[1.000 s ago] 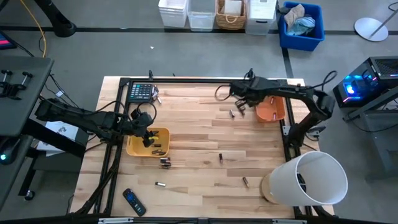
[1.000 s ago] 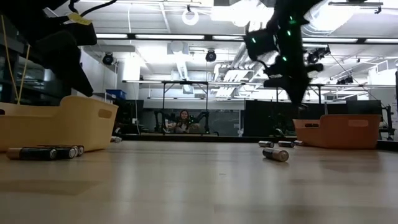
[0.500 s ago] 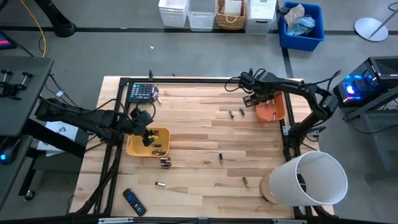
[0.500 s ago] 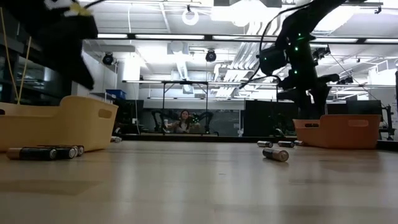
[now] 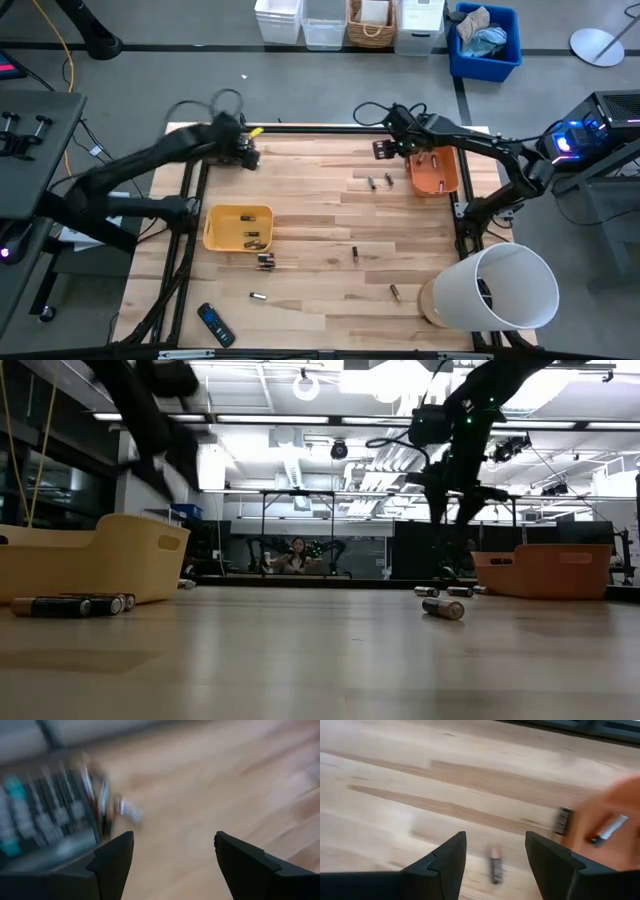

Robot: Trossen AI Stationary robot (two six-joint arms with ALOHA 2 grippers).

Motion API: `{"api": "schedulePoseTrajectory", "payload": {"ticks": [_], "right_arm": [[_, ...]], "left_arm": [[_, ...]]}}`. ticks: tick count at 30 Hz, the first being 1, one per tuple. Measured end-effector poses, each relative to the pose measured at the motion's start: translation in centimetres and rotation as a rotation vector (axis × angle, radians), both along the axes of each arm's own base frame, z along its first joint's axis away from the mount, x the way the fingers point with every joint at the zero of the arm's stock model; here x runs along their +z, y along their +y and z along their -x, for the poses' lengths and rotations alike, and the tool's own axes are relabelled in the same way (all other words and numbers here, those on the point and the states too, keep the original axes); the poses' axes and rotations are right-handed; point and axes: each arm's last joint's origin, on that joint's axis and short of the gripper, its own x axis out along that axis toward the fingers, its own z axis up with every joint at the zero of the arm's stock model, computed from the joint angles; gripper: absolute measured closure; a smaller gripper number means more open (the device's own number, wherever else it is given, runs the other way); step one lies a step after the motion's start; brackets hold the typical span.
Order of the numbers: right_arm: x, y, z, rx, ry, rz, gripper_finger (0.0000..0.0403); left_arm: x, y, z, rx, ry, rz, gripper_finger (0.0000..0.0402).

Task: Sort batteries
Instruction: Put the silver battery into the orange bin

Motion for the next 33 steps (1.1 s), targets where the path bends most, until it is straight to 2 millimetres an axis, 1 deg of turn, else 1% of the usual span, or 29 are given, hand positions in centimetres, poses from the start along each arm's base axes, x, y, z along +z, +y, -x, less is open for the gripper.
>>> {"api": "schedulePoseTrajectory", "payload": {"ticks": [1, 3, 5, 7, 9, 13, 16, 19, 22, 25, 28, 33], "right_arm": [[0.1, -0.1, -0.2, 0.005, -0.022, 0.002, 0.0203], [0.2, -0.2, -0.4, 0.011, -0.051, 0.006, 0.0203], [0.2, -0.2, -0.4, 0.012, -0.060, 0.004, 0.0203], [0.2, -0.1, -0.4, 0.018, -0.067, -0.008, 0.0203], [0.2, -0.1, -0.5, 0.021, -0.070, -0.012, 0.0203], [0.2, -0.1, -0.5, 0.022, -0.073, -0.009, 0.0203], [0.2, -0.2, -0.5, 0.023, -0.078, -0.005, 0.0203], [0.2, -0.2, -0.5, 0.027, -0.076, -0.004, 0.0203], [0.2, -0.2, -0.5, 0.030, -0.075, -0.004, 0.0203], [0.1, -0.2, -0.5, 0.038, -0.069, 0.007, 0.0203], [0.0, -0.2, -0.5, 0.049, -0.061, 0.010, 0.0203], [0.0, -0.2, -0.5, 0.050, -0.058, 0.016, 0.0203]], "left_arm": [[-1.5, 1.0, -0.3, 0.021, 0.046, 0.077, 0.0140], [-3.9, 2.7, -0.9, 0.082, 0.127, 0.174, 0.0144], [-5.8, 4.1, -1.5, 0.147, 0.154, 0.221, 0.0149], [-7.3, 4.9, -2.2, 0.198, 0.157, 0.250, 0.0154], [-8.1, 5.3, -2.9, 0.243, 0.132, 0.254, 0.0158], [-8.7, 6.6, -4.2, 0.386, 0.037, 0.147, 0.0163], [-9.2, 7.4, -5.2, 0.430, -0.049, 0.115, 0.0168], [-9.6, 7.4, -5.4, 0.463, -0.067, 0.150, 0.0178], [-9.7, 7.0, -5.4, 0.471, -0.040, 0.151, 0.0192], [-9.5, 6.3, -5.5, 0.478, 0.007, 0.119, 0.0207], [-9.9, 5.4, -5.4, 0.527, 0.075, 0.106, 0.0220], [-10.5, 4.4, -5.8, 0.615, 0.055, 0.066, 0.0227]]}}
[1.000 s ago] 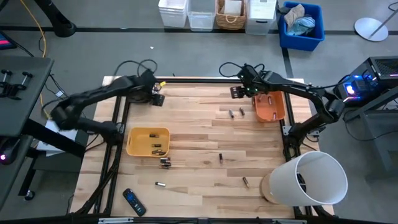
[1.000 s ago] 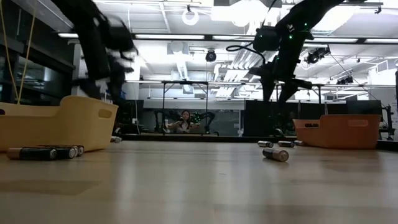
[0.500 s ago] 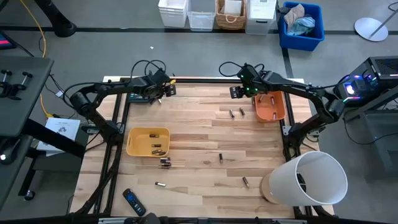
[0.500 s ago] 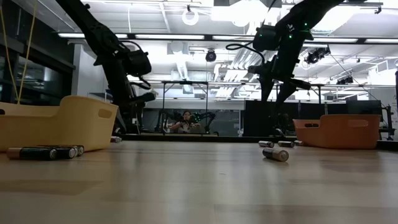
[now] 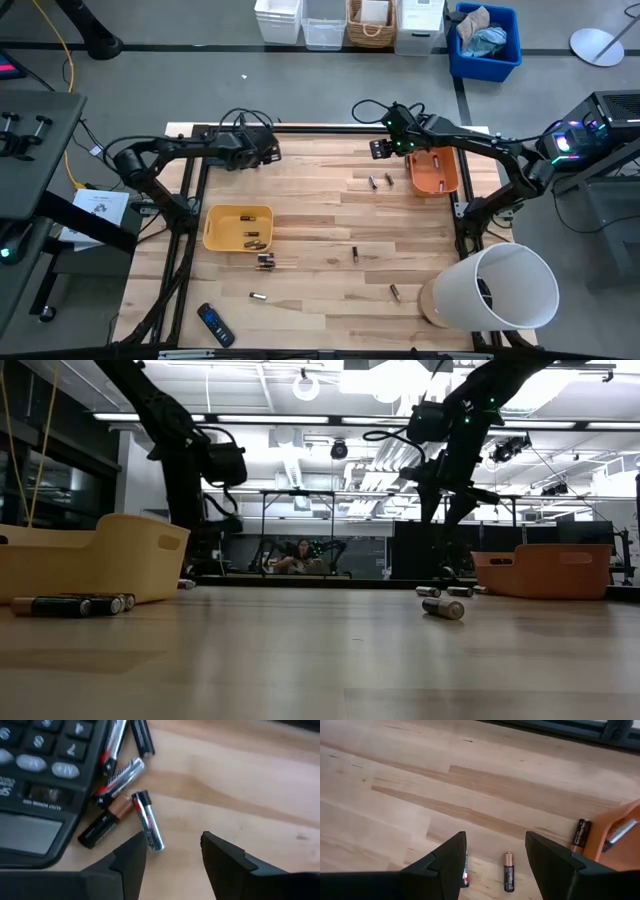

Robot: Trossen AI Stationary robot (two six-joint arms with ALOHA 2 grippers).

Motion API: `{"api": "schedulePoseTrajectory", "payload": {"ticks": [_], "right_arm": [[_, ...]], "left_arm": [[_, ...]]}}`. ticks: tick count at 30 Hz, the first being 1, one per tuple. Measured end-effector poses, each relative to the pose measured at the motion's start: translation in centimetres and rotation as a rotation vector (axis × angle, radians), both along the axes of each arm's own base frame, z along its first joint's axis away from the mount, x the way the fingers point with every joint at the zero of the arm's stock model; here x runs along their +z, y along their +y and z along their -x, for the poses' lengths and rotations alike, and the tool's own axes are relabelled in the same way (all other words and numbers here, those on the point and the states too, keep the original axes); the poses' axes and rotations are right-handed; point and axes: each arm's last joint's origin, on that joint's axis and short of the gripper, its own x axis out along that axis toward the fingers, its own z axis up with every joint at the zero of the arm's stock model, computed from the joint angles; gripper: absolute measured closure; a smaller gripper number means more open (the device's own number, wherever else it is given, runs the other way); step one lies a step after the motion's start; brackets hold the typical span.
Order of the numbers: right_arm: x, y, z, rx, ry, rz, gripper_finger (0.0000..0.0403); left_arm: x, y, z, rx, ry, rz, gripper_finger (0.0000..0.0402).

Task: Sort batteries
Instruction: Put the silver battery into the orange bin

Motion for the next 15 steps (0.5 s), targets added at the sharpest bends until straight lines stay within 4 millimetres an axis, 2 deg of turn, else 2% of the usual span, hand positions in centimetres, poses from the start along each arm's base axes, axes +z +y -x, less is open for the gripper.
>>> {"api": "schedulePoseTrajectory", "payload": {"ticks": [5, 15], "right_arm": [[0.0, 0.0, 0.0, 0.011, 0.012, 0.014, 0.0203], [0.0, 0.0, 0.0, 0.034, 0.022, 0.020, 0.0203]], "left_arm": [[-0.2, -0.4, -0.4, 0.036, 0.021, -0.059, 0.0227], [-2.6, -0.6, -1.0, 0.170, 0.040, -0.041, 0.0227]]}}
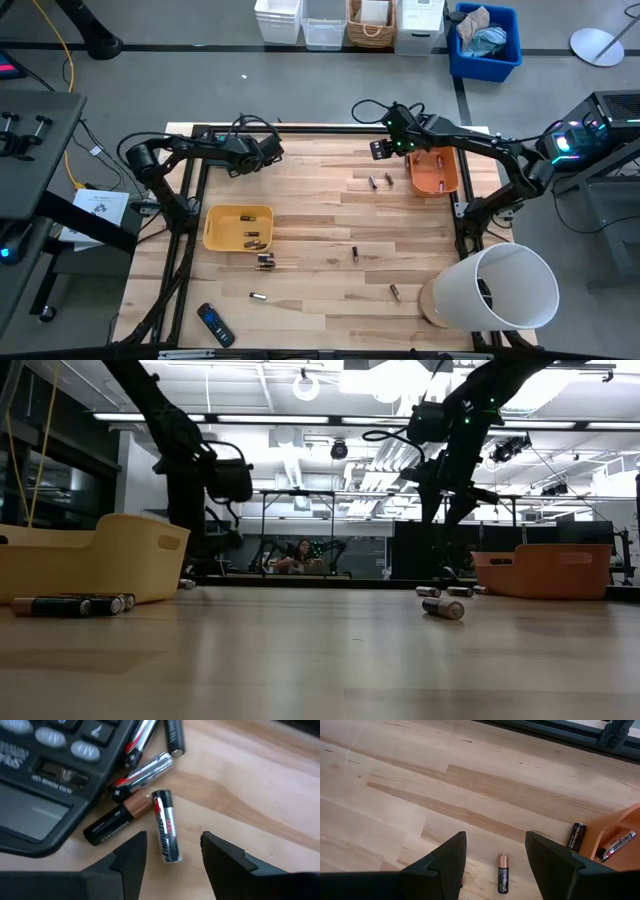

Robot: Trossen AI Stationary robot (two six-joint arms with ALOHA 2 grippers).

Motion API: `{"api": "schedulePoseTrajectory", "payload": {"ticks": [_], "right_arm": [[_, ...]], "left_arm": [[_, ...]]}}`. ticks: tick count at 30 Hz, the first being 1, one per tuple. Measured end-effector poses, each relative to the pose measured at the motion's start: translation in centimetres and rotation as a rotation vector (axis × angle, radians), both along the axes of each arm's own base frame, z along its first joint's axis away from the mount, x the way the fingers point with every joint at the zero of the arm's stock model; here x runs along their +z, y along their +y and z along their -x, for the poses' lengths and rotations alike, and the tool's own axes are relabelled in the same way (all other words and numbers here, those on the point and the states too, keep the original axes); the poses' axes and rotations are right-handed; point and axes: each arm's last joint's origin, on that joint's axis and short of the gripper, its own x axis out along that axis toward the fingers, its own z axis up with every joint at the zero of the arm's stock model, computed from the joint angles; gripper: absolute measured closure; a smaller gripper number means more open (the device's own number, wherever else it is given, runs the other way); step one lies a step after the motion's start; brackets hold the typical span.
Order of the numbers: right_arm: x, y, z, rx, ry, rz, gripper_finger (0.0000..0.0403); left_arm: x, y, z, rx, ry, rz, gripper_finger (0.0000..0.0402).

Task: Sort batteries
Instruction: Put the silver battery into the orange bin

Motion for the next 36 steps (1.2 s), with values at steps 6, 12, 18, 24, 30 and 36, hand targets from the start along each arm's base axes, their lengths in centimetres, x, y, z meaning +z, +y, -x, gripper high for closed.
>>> {"api": "schedulePoseTrajectory", "payload": {"ticks": [6, 12, 18, 24, 30, 36], "right_arm": [[0.0, 0.0, 0.0, 0.000, -0.001, 0.000, 0.0203], [0.0, 0.1, 0.0, 0.011, -0.013, -0.019, 0.0203], [0.0, 0.1, -0.1, 0.012, -0.013, -0.019, 0.0203], [0.0, 0.1, -0.1, 0.023, -0.015, -0.021, 0.0203], [0.9, 0.4, -0.9, 0.094, -0.123, 0.005, 0.0203], [4.9, 1.6, -1.1, 0.159, -0.375, 0.136, 0.0203]], "left_arm": [[-1.8, 0.3, -0.3, 0.060, 0.027, -0.003, 0.0227], [-2.5, 0.1, -0.1, 0.041, 0.094, 0.023, 0.0282], [-1.9, -0.2, -0.5, -0.108, 0.105, 0.046, 0.0369], [0.3, -1.9, -1.3, -0.311, 0.029, 0.067, 0.0367], [4.4, -2.7, -4.9, -0.621, -0.273, -0.153, 0.0367], [7.3, -2.1, -9.2, -0.834, -0.427, -0.275, 0.0367]]}}
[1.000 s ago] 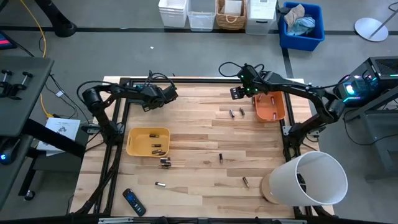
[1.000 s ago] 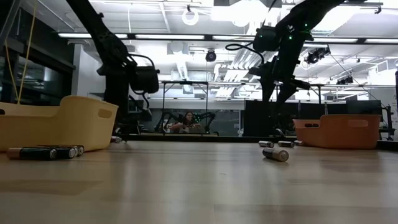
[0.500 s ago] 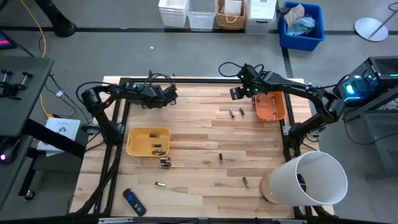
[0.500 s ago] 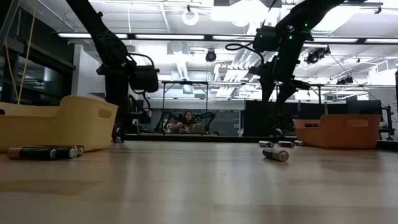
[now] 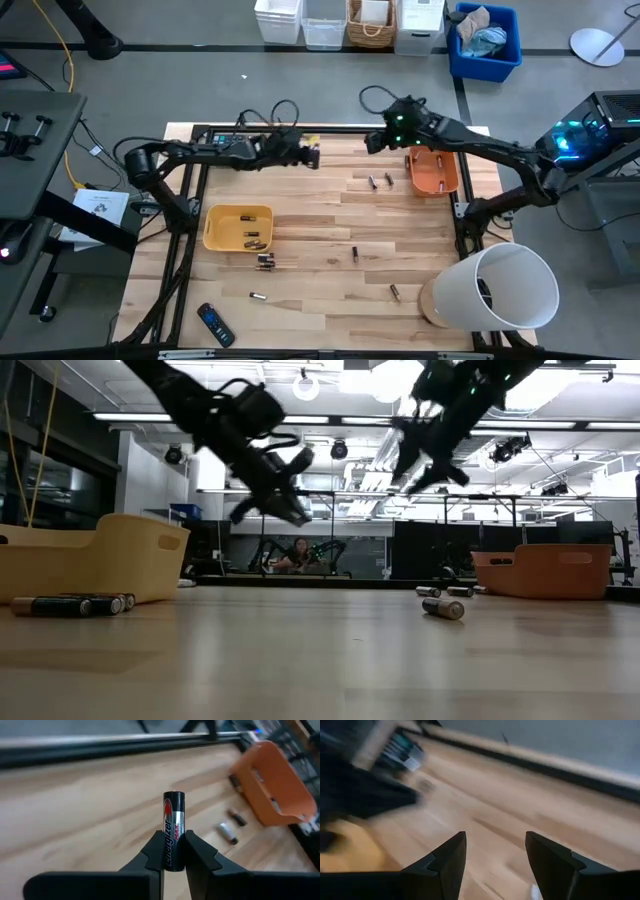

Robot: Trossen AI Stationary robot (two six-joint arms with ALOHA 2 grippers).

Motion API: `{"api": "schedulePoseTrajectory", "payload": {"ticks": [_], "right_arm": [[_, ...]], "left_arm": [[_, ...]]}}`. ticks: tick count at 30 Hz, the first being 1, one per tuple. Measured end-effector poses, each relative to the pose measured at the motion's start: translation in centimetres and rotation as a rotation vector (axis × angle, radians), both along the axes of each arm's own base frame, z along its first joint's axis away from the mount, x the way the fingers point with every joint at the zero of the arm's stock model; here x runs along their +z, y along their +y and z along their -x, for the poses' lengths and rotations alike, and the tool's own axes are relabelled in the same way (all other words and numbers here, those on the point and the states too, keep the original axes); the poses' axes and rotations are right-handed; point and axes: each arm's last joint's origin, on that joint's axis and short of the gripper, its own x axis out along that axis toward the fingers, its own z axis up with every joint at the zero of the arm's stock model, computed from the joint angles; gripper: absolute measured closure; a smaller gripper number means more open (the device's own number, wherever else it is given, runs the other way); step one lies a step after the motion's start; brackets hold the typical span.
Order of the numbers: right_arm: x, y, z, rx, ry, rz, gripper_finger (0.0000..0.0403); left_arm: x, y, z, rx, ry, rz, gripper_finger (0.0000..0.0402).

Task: Sort batteries
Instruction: Put the silver battery into the orange bin

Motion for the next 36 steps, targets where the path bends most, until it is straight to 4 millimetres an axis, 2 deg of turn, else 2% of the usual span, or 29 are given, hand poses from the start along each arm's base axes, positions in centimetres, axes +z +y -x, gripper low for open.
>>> {"api": "schedulePoseTrajectory", "payload": {"ticks": [8, 14, 18, 26, 33, 36], "right_arm": [[6.0, 1.8, 2.5, -0.053, -0.319, 0.147, 0.0203], [8.4, 2.6, 3.9, -0.084, -0.462, 0.202, 0.0203], [8.9, 2.7, 4.1, -0.118, -0.497, 0.208, 0.0203], [8.7, 2.6, 4.0, -0.139, -0.505, 0.183, 0.0203], [8.7, 2.6, 4.0, -0.137, -0.506, 0.180, 0.0203], [8.7, 2.6, 4.0, -0.134, -0.504, 0.182, 0.0203]], "left_arm": [[1.1, 1.7, -8.2, -0.258, -0.040, -0.128, 0.0367], [0.9, 2.8, -14.1, -0.330, -0.201, -0.147, 0.0367], [0.1, 3.1, -17.4, -0.334, -0.279, -0.151, 0.0367], [-3.1, 2.9, -23.1, -0.336, -0.412, -0.104, 0.0367], [-6.0, 1.2, -26.8, -0.339, -0.552, -0.099, 0.0367], [-7.8, 0.2, -27.5, -0.343, -0.591, -0.128, 0.0366]]}}
